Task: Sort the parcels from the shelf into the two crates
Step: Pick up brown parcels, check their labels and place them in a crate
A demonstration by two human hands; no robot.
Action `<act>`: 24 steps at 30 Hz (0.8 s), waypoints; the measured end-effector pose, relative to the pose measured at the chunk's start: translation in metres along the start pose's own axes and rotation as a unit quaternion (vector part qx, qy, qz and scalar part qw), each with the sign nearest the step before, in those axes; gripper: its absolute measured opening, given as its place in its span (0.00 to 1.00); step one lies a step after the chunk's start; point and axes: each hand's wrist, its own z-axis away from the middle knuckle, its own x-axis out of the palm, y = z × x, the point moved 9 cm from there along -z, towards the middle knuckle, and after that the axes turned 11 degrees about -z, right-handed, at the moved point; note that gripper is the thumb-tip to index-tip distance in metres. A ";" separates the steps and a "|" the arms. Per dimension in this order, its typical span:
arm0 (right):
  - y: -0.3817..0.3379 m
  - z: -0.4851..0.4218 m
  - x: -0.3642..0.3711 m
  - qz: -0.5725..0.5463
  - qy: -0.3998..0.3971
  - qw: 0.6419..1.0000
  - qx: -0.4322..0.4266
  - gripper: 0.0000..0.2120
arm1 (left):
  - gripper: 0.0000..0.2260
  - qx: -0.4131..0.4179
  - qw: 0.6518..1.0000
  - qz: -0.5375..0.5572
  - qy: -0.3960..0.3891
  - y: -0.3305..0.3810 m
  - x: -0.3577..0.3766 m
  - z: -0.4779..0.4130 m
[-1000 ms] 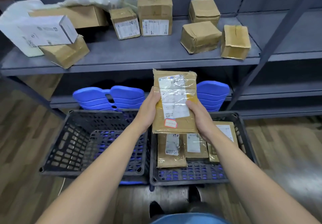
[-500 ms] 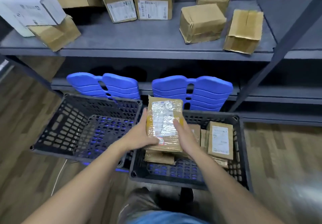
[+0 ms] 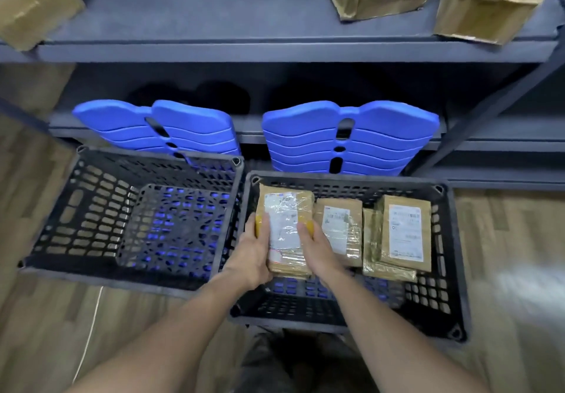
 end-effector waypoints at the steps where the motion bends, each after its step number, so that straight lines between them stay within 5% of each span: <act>1: 0.003 -0.006 0.003 0.003 0.000 1.000 0.005 0.32 | 0.61 -0.008 0.999 -0.043 0.001 -0.001 0.005 -0.004; 10: 0.014 -0.049 0.013 0.029 0.013 0.999 0.005 0.33 | 0.35 -0.026 0.967 -0.254 0.008 0.007 0.013 -0.021; 15: 0.002 -0.041 0.014 0.126 0.033 0.990 -0.046 0.34 | 0.43 -0.021 0.959 -0.284 0.009 -0.001 0.017 -0.024; 18: -0.022 -0.032 0.018 0.367 0.073 0.914 -0.159 0.38 | 0.44 0.001 0.962 -0.273 0.010 0.000 0.017 -0.021; 21: -0.019 -0.025 0.048 0.567 -0.030 0.799 -0.197 0.39 | 0.48 0.045 0.971 -0.233 0.016 -0.004 0.014 -0.020; 24: -0.010 -0.028 0.052 0.616 -0.052 0.766 -0.176 0.39 | 0.41 0.083 0.966 -0.244 -0.002 -0.014 0.011 -0.022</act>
